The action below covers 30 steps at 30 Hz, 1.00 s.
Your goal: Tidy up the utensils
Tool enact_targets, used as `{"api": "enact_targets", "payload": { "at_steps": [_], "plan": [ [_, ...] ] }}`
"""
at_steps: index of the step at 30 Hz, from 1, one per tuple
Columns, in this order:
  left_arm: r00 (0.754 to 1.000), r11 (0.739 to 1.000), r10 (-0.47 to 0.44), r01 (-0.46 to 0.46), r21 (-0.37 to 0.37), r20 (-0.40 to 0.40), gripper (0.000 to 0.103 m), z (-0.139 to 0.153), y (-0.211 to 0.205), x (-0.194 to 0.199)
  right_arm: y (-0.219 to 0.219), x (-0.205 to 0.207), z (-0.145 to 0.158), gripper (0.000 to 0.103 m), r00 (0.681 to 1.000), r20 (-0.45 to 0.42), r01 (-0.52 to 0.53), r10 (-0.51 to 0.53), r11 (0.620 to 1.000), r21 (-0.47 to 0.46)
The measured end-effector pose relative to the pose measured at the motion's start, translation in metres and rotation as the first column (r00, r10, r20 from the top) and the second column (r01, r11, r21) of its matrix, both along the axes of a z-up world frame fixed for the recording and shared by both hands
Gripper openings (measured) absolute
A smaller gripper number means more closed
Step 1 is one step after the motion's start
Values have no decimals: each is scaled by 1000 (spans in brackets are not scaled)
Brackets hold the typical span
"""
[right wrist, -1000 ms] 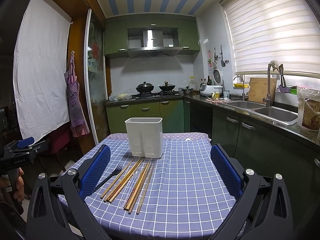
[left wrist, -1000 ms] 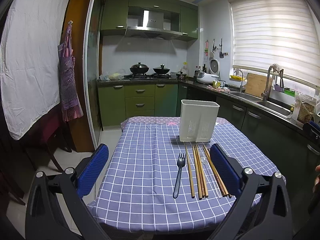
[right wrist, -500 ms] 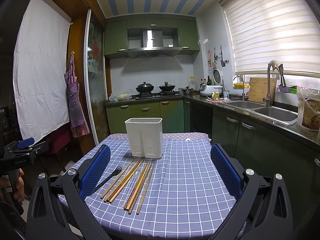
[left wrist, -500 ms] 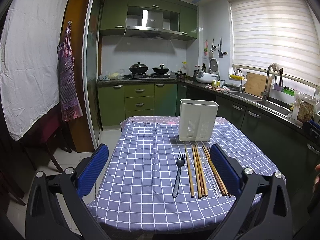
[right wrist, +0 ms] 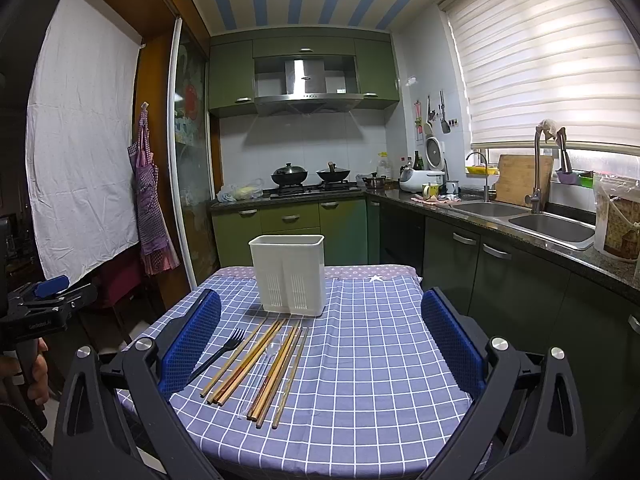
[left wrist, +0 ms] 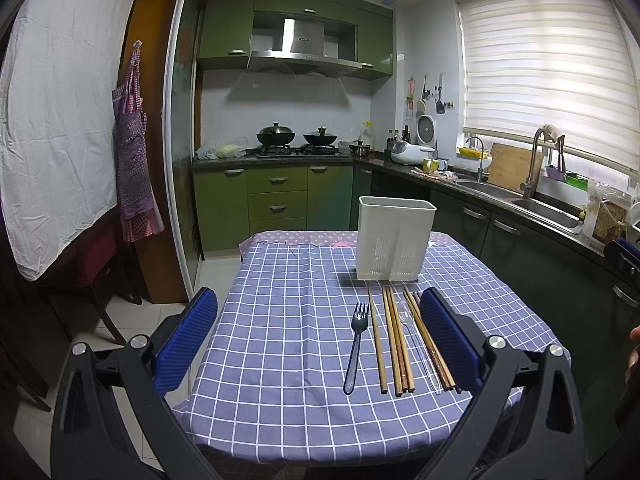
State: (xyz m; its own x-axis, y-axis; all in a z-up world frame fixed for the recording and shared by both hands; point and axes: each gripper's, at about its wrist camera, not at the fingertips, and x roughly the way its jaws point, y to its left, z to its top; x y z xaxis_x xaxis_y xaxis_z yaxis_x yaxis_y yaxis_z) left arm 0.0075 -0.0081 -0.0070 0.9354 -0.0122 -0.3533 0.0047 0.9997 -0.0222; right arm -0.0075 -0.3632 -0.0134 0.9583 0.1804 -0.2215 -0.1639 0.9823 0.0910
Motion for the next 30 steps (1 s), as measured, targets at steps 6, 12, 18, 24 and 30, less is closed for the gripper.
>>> {"api": "enact_targets", "payload": {
  "at_steps": [6, 12, 18, 24, 30],
  "plan": [
    [1000, 1000, -7, 7, 1, -6, 97, -4, -3, 1, -1, 0, 0, 99, 1000, -3, -2, 2, 1000, 4],
    [1000, 1000, -8, 8, -3, -11, 97, -5, -2, 2, -1, 2, -2, 99, 1000, -11, -5, 5, 1000, 0],
    [1000, 1000, -6, 6, -2, -16, 97, -4, -2, 4, -3, 5, -3, 99, 1000, -15, -1, 1, 1000, 1],
    [1000, 1000, -9, 9, -3, -19, 97, -5, 0, 4, -4, 7, -4, 99, 1000, -23, -2, 3, 1000, 2],
    [1000, 1000, -12, 12, 0, -27, 97, -7, 1, 5, -4, 9, -5, 99, 1000, -30, -3, 3, 1000, 2]
  ]
}}
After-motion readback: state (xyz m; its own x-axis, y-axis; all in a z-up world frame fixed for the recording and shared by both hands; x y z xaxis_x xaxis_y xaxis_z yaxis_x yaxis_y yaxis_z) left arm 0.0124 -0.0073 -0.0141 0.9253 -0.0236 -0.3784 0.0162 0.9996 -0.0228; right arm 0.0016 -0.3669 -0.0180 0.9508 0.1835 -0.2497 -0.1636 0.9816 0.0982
